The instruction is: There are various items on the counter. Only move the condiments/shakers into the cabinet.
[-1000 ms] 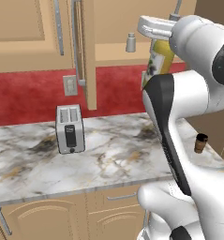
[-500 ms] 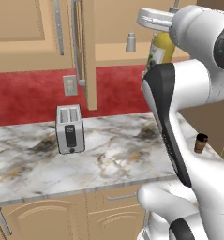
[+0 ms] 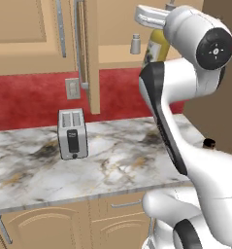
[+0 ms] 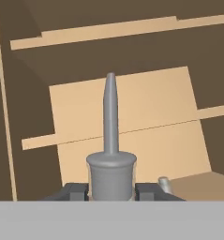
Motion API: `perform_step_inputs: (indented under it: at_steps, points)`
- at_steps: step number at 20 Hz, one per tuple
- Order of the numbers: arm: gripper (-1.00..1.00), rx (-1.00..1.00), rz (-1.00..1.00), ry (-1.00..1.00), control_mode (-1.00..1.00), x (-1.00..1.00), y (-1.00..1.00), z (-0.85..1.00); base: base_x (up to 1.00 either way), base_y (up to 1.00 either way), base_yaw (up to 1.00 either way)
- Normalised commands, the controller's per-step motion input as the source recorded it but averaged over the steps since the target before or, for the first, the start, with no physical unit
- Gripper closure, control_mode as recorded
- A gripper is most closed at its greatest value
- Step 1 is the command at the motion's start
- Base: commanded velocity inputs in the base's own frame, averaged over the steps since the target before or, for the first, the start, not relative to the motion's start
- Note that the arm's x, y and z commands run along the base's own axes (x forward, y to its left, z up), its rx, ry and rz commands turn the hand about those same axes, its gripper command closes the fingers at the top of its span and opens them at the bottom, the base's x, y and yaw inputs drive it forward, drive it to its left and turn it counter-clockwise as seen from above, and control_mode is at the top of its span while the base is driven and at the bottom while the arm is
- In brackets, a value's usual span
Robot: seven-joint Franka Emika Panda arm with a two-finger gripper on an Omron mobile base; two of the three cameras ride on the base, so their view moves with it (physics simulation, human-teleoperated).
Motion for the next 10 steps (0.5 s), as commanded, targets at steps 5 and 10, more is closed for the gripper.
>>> perform_step_inputs:
  at_steps: [5,10]
  points:
    - [1.0,0.0,-0.02,-0.03,-1.0,0.68,0.06,0.1,0.0,0.0,0.0]
    - [1.0,0.0,-0.09,-0.02,-1.0,0.58,0.21,0.33,0.0,0.0,0.0]
